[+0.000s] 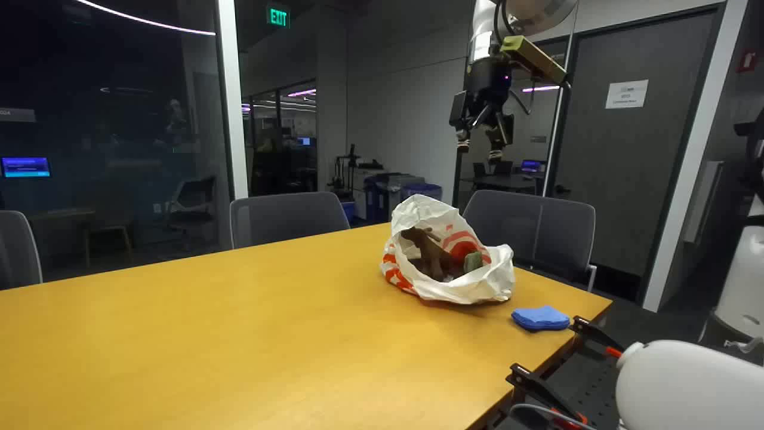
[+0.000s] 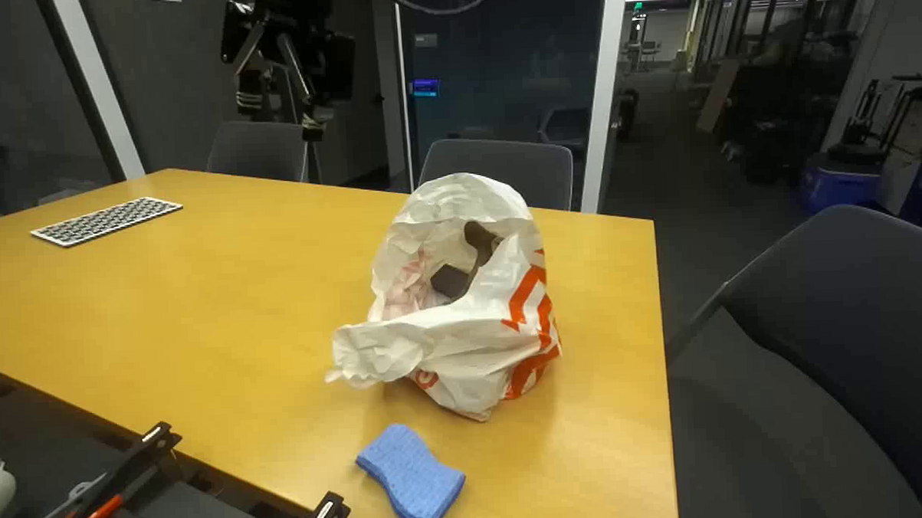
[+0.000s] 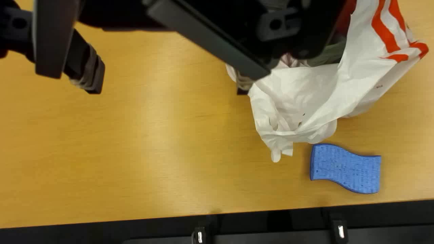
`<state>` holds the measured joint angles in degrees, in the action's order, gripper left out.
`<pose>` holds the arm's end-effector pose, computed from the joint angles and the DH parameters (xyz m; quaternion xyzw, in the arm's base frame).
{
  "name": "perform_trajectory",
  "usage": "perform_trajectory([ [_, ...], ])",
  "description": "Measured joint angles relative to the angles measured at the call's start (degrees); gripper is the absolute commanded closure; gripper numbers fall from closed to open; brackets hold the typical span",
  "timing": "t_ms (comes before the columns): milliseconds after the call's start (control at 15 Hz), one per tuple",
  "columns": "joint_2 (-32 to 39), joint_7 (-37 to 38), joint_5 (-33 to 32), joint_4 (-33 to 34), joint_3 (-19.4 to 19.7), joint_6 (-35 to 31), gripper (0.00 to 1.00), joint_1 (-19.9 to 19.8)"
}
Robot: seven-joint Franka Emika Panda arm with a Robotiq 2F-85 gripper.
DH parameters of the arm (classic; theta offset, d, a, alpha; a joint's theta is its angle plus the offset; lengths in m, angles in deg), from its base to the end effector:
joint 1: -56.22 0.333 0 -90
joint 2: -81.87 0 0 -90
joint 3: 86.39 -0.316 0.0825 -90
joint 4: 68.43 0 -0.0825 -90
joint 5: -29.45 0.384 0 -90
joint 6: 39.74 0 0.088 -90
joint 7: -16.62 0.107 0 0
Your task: Move the objects out of the bag
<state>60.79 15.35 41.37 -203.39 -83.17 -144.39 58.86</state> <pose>0.4184 0.0116 0.4595 -0.9905 0.0256 0.0791 0.1092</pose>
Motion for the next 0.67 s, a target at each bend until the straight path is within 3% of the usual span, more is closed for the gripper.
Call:
perform_trajectory([
  [667, -0.1, 0.0, 0.0, 0.5, 0.0, 0.0, 0.00, 0.0],
])
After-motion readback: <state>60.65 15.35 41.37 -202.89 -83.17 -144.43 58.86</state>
